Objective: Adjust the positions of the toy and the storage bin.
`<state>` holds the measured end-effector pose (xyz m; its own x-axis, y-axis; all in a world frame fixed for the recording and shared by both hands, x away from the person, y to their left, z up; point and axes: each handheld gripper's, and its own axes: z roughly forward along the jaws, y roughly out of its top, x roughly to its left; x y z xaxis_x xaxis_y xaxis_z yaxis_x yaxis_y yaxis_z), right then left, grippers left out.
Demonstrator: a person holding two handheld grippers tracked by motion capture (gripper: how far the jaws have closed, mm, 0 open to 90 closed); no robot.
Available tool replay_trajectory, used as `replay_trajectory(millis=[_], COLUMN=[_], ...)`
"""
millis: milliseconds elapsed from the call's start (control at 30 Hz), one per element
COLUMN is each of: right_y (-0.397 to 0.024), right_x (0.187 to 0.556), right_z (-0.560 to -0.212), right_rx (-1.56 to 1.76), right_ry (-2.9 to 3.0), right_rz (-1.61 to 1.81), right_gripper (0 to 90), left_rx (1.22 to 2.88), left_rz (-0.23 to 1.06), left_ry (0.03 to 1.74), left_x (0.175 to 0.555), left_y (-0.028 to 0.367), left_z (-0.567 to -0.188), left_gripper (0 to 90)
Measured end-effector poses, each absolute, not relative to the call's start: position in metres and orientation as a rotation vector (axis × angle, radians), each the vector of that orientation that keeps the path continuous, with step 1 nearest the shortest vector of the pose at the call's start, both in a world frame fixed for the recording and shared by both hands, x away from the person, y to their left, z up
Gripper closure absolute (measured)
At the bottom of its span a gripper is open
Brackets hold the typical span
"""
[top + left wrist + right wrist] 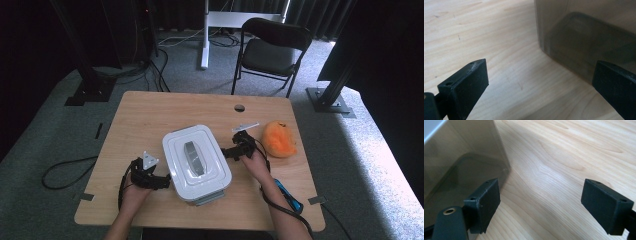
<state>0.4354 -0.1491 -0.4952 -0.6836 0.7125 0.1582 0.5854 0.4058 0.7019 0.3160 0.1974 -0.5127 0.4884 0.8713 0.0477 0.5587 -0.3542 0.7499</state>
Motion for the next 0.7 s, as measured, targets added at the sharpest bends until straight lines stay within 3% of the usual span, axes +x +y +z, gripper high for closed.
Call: replay_trajectory(millis=[700], right_y=[-0.141], right_x=[0.431], right_z=[-0.502], right_rx=[1.067], right_ry=[2.599], right_rz=[1.105], right_gripper=[14.9], left_rx=[2.073], left_rz=[0.599], left_ry=[1.172], left_x=[0.320], left_y=[0.184], left_z=[-0.518], left_gripper=[1.1])
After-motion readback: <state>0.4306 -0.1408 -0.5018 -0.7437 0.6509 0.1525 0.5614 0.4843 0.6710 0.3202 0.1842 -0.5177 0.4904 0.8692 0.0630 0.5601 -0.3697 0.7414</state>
